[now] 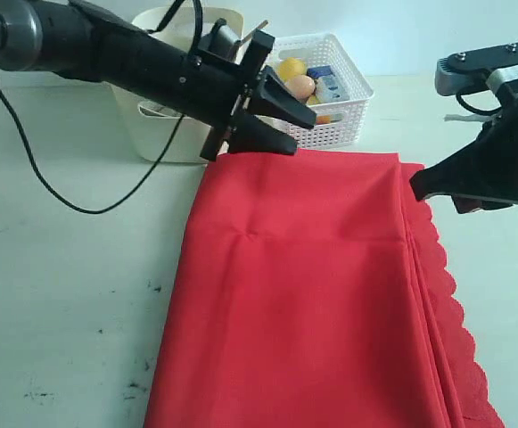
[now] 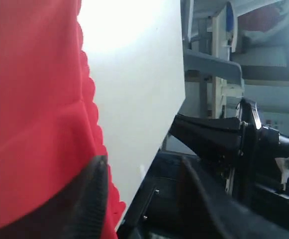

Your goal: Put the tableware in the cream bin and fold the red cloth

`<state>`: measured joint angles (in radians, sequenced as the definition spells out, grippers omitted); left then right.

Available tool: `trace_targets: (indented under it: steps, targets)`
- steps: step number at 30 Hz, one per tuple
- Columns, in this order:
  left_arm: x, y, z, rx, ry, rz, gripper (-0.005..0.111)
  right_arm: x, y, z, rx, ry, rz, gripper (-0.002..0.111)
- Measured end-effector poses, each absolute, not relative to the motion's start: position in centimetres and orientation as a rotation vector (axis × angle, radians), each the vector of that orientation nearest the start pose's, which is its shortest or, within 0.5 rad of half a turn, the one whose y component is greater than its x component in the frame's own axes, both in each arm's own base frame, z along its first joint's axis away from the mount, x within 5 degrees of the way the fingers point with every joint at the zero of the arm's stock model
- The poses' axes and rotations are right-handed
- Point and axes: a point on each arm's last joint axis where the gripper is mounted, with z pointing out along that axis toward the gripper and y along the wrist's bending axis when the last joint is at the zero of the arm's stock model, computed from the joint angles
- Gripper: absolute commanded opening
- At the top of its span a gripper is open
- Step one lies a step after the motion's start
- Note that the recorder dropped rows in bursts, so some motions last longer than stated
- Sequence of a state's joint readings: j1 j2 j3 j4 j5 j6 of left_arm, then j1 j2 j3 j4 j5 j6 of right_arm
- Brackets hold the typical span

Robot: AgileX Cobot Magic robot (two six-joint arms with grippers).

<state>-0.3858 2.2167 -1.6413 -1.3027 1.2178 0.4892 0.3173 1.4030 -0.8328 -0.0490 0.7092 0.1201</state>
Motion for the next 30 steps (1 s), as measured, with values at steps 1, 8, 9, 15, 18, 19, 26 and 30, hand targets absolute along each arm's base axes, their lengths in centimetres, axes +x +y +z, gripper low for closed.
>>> trace_targets:
  steps: [1, 8, 9, 15, 18, 19, 26, 30]
  targets:
    - [38.7, -24.0, 19.9, 0.371, 2.622, -1.745, 0.008, 24.4, 7.8, 22.6, -0.319, 2.747, 0.080, 0.000]
    - [38.3, -20.8, 23.8, 0.542, 2.625, -1.476, 0.000, 24.2, 8.8, 22.7, -0.323, 2.755, 0.228, 0.000]
    - [38.1, -20.4, 24.2, 0.579, 2.635, -1.417, 0.000, 24.1, 8.9, 22.7, -0.325, 2.756, 0.254, 0.000]
    - [36.0, -18.1, 27.1, 0.720, 2.680, -1.093, 0.000, 24.3, 10.6, 22.0, -0.355, 2.758, 0.420, 0.000]
    - [34.8, -17.0, 28.3, 0.717, 2.673, -0.955, 0.000, 24.3, 12.4, 20.6, -0.436, 2.785, 0.439, 0.000]
    - [34.3, -16.6, 28.6, 0.712, 2.665, -0.913, 0.000, 24.2, 13.1, 20.0, -0.470, 2.802, 0.441, 0.000]
    - [30.5, -14.4, 30.0, 0.664, 2.611, -0.741, 0.000, 25.4, 17.8, 17.6, -0.658, 2.842, 0.445, 0.000]
    - [28.0, -13.2, 30.8, 0.640, 2.558, -0.683, 0.000, 26.4, 20.4, 16.9, -0.763, 2.834, 0.414, 0.000]
